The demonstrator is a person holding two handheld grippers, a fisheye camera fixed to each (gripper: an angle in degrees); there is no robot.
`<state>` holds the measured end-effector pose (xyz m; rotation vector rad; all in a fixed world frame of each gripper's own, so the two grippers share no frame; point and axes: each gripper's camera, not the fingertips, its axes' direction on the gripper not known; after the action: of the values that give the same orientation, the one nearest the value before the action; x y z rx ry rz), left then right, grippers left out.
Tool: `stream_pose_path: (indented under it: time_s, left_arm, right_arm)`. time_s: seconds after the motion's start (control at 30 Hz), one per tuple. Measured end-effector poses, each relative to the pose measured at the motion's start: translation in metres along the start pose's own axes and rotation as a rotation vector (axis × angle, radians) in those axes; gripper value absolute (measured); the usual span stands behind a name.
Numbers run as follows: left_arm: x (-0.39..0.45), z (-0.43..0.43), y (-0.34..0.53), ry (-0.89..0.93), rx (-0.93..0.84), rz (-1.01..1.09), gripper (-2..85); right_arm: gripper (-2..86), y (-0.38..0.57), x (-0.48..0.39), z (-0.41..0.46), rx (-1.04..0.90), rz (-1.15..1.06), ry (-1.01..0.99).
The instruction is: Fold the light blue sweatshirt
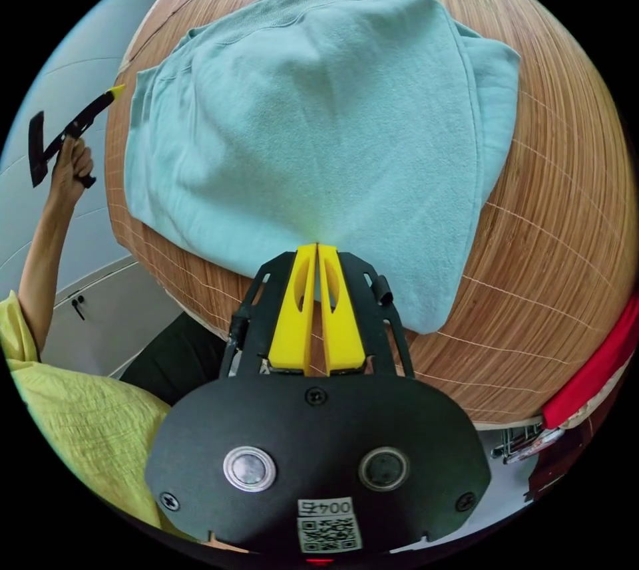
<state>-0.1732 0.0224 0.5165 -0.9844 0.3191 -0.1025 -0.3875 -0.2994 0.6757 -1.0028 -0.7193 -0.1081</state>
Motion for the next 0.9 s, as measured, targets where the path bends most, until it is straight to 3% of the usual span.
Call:
stream_pose_path:
  time_s: [0.17, 0.33, 0.4, 0.63, 0.73, 0.9]
  left_arm:
    - [0.075, 0.054, -0.064, 0.086, -0.079, 0.224, 2.0]
    - [0.103, 0.082, -0.084, -0.004, -0.151, 0.329, 4.7]
    - [0.103, 0.094, -0.086, -0.011, -0.187, 0.332, 4.3]
    - [0.097, 0.059, -0.087, -0.024, -0.049, 0.306, 1.8]
    - [0.096, 0.092, -0.098, -0.052, -0.184, 0.357, 1.7]
    - [0.084, 0.070, -0.105, 0.000, -0.162, 0.266, 1.8]
  right_arm:
    - [-0.8, 0.005, 0.018, 0.008, 0.023, -0.025, -0.029]
    - [-0.8, 0.009, 0.015, 0.015, 0.040, -0.053, 0.038]
    - [-0.8, 0.008, 0.016, 0.016, 0.035, -0.053, 0.047]
    - [-0.9, 0.010, 0.021, 0.022, 0.044, -0.116, 0.077]
    - [-0.8, 0.011, 0.023, 0.024, 0.059, -0.112, 0.082]
    - [-0.8, 0.009, 0.025, 0.026, 0.045, -0.096, 0.089]
